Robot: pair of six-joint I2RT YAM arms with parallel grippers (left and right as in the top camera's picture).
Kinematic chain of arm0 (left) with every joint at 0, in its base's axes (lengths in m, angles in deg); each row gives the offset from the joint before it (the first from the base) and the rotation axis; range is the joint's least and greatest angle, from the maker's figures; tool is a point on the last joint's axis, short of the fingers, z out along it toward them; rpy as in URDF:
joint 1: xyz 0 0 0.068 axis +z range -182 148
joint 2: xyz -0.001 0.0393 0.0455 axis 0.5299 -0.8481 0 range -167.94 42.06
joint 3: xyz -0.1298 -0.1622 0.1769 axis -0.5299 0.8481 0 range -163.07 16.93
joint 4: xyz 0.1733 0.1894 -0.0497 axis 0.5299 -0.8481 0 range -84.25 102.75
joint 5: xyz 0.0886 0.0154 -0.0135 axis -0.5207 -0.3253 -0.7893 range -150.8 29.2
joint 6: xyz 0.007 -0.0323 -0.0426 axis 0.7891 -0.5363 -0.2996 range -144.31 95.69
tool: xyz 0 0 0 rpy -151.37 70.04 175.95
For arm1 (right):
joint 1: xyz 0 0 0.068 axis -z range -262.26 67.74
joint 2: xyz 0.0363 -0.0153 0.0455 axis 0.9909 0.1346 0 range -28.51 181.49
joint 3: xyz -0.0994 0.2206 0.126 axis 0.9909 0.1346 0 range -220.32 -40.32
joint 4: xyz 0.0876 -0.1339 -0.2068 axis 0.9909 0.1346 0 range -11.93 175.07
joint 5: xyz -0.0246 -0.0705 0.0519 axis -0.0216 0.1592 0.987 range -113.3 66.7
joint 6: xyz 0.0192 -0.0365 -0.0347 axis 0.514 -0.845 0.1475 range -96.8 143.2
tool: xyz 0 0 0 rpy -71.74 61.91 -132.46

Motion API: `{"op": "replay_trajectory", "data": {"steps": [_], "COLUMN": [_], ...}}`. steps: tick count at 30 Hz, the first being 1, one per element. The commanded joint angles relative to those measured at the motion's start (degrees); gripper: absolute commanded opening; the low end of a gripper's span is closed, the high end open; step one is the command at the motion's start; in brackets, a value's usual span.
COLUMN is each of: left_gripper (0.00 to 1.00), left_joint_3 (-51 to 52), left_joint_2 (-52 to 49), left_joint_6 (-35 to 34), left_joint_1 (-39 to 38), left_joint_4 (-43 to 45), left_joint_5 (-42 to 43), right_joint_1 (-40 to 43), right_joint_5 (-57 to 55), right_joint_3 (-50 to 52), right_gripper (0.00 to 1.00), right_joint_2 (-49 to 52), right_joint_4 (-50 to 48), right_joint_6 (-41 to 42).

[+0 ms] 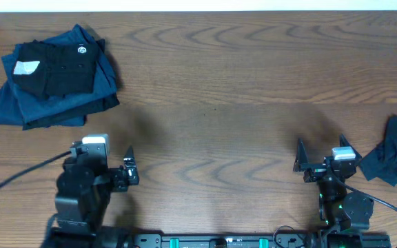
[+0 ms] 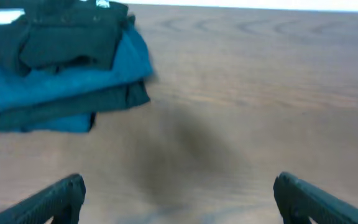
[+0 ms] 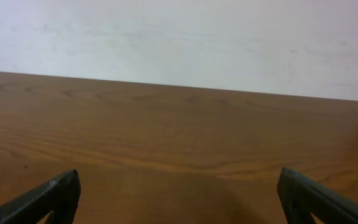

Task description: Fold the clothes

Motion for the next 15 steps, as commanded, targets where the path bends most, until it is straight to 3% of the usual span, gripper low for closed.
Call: {"op": "replay_trajectory", "data": {"steps": [1,11,15], "left_gripper": [0.98,0.98,0.98], "left_joint_3": [8.5,30.7,35.1], "left_joint_2": [5.7,18.8,22.1], "left_joint_6": [0.8,0.8,2.7], "left_joint_1": [0.7,0.8,0.8], "left_joint_4": [6.4,37.1,43.2], "left_joint_5": [-0.6,-0.6,-0.6], "right_joint_1": [0.6,0.6,0.6], "right_joint_5": [0.4,0.4,0.4], "right_joint_3": [0.1,0.1,0.1], "right_gripper": [0.99,0.99,0.99], "right_joint_2": [-0.3,-0.3,-0.3], "right_joint_4": [0.2,0.2,0.2], "right_joint_6": [-0.8,-0.8,-0.8]}}
